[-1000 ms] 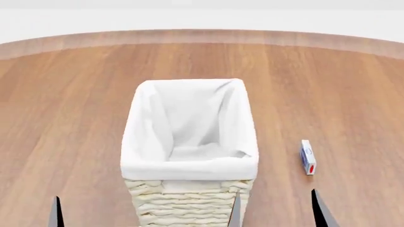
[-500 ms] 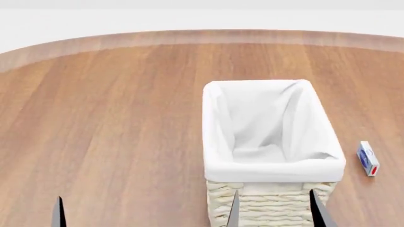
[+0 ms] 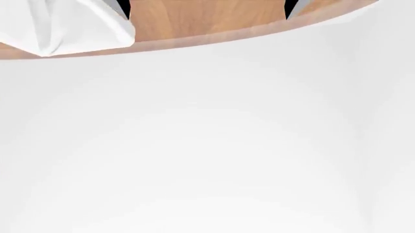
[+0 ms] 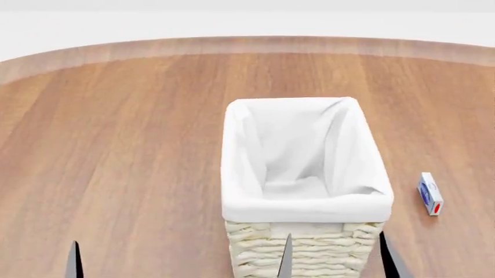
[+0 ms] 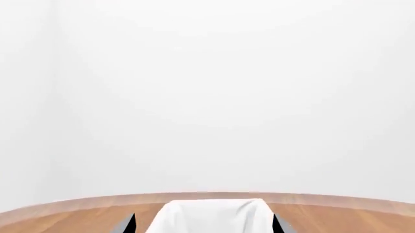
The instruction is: Pick up the alphabet soup and put it in the basket.
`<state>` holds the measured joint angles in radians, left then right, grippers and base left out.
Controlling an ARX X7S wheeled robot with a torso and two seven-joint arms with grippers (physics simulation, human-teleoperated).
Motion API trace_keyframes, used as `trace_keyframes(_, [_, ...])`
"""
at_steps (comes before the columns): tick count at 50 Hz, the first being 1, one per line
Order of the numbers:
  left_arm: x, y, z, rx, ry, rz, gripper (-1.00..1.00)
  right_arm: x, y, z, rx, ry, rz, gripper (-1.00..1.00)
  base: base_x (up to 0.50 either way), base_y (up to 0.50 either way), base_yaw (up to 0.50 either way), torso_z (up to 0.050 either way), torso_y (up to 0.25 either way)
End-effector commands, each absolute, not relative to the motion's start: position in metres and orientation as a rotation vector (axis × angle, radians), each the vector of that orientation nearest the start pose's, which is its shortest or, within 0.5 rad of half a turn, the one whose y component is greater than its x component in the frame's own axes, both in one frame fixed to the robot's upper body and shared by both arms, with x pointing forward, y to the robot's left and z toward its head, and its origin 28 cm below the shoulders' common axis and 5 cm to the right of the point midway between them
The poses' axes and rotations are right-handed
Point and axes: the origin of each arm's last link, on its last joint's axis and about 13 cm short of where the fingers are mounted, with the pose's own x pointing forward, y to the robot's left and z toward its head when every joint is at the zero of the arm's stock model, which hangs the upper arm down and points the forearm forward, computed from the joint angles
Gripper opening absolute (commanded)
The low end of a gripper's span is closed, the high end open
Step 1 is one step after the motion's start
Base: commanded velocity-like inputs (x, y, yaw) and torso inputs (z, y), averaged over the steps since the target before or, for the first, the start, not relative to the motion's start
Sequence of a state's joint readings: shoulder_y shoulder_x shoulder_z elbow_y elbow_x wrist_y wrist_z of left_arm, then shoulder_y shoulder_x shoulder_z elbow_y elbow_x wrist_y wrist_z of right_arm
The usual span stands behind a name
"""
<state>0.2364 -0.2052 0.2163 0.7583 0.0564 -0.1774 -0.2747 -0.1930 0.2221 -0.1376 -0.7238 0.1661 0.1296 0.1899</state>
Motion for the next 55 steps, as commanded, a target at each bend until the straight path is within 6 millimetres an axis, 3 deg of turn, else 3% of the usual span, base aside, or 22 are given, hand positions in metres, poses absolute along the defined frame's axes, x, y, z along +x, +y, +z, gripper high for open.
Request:
trace_keyframes(1, [0.145,0.194,0.112,0.114,-0.341,0.014,1.0,0.153,-0.099,0.122,0.021,-0.376,0.057,1.0,0.0,0.0,0.0,0.0,0.0])
trace_keyframes(7, [0.148,0.196,0.11,0.118,-0.329,0.028,1.0,0.145,-0.123,0.141,-0.024,-0.359,0.067,1.0,0.0,0.0,0.0,0.0,0.0])
trace_keyframes(11, [0.151,0.199,0.107,0.117,-0.319,0.045,1.0,0.14,-0.141,0.142,-0.067,-0.325,0.057,1.0,0.0,0.0,0.0,0.0,0.0])
trace_keyframes(15, [0.153,0.201,0.106,0.121,-0.309,0.06,1.0,0.132,-0.165,0.132,-0.068,-0.286,-0.012,1.0,0.0,0.0,0.0,0.0,0.0])
trace_keyframes(25, [0.156,0.2,0.103,0.127,-0.294,0.066,1.0,0.11,-0.2,0.097,-0.136,-0.242,-0.114,1.0,0.0,0.0,0.0,0.0,0.0])
trace_keyframes(43, [0.163,0.203,0.096,0.134,-0.272,0.077,1.0,0.069,-0.224,0.041,-0.106,-0.145,-0.186,1.0,0.0,0.0,0.0,0.0,0.0])
trace_keyframes(44, [0.164,0.202,0.093,0.136,-0.259,0.078,1.0,0.066,-0.218,0.016,-0.08,-0.09,-0.182,1.0,0.0,0.0,0.0,0.0,0.0])
trace_keyframes(55, [0.165,0.202,0.093,0.133,-0.258,0.077,1.0,0.068,-0.216,0.012,-0.071,-0.088,-0.172,1.0,0.0,0.0,0.0,0.0,0.0])
